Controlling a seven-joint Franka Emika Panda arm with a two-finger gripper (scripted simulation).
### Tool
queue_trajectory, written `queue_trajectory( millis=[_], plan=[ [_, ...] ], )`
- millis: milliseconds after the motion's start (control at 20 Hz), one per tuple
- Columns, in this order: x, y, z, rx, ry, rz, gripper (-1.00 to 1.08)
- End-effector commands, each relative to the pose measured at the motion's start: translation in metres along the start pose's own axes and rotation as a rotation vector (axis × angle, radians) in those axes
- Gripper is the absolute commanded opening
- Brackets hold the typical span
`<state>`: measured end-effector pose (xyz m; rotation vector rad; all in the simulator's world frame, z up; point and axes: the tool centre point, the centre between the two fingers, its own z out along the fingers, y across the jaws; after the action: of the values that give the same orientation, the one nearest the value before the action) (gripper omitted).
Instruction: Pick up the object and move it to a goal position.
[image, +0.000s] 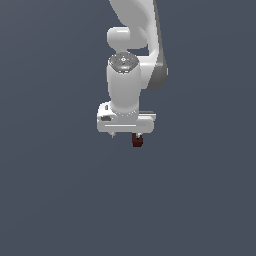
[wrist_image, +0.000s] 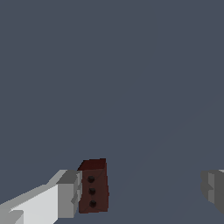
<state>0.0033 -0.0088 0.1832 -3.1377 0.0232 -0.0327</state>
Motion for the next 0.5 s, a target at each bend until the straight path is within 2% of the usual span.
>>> queue_trajectory(
  millis=[0, 450],
  plan=[
    [0.0, 0.0, 0.0, 0.0, 0.0, 0.0, 1.0],
    [-0.005, 0.026, 0.006, -0.011, -0.015, -0.004, 1.0]
  ],
)
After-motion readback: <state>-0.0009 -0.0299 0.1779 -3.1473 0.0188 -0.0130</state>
